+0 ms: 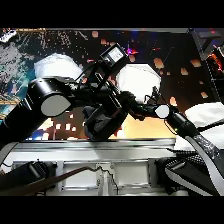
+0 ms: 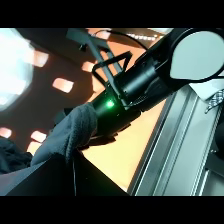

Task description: Fold the clothes and pants, and hang the long-sleeved shirts on hangers.

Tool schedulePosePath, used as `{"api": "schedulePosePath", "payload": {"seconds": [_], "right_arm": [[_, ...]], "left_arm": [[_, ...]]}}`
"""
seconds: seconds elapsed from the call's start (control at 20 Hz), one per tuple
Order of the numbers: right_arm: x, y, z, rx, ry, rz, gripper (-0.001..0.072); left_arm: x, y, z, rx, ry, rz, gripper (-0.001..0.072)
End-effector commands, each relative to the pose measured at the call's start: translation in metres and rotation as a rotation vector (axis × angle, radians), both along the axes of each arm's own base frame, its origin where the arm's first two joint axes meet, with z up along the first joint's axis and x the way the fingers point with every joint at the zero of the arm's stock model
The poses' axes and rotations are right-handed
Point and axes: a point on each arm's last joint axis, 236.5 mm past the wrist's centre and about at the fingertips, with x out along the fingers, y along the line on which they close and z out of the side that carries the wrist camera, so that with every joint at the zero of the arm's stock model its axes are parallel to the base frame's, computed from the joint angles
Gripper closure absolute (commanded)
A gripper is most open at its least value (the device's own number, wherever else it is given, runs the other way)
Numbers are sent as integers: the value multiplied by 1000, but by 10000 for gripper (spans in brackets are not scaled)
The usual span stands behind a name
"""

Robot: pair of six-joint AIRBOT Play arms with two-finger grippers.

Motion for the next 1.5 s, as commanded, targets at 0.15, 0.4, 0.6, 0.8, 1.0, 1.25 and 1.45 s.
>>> {"api": "schedulePosePath", "payload": {"seconds": [0.15,0.4,0.6,0.8,1.0,1.25,1.45], "right_arm": [[-12,-5,-12,-57,32,66,688],[-15,-4,4,-80,-59,162,688],[-21,-7,68,-115,-319,292,688],[-19,-31,189,-316,-765,421,688],[-1,-52,358,-544,-1256,380,690],[1,-61,555,-581,-1707,144,690],[59,-28,548,-585,-1608,267,690]], "left_arm": [[10,7,-2,46,-56,16,695],[19,14,-4,85,-99,33,694],[40,35,-6,164,-175,106,695],[52,36,27,86,-274,152,695],[40,38,170,-377,-519,209,695],[13,101,285,-680,-771,276,695],[85,169,218,-509,-526,558,695]]}}
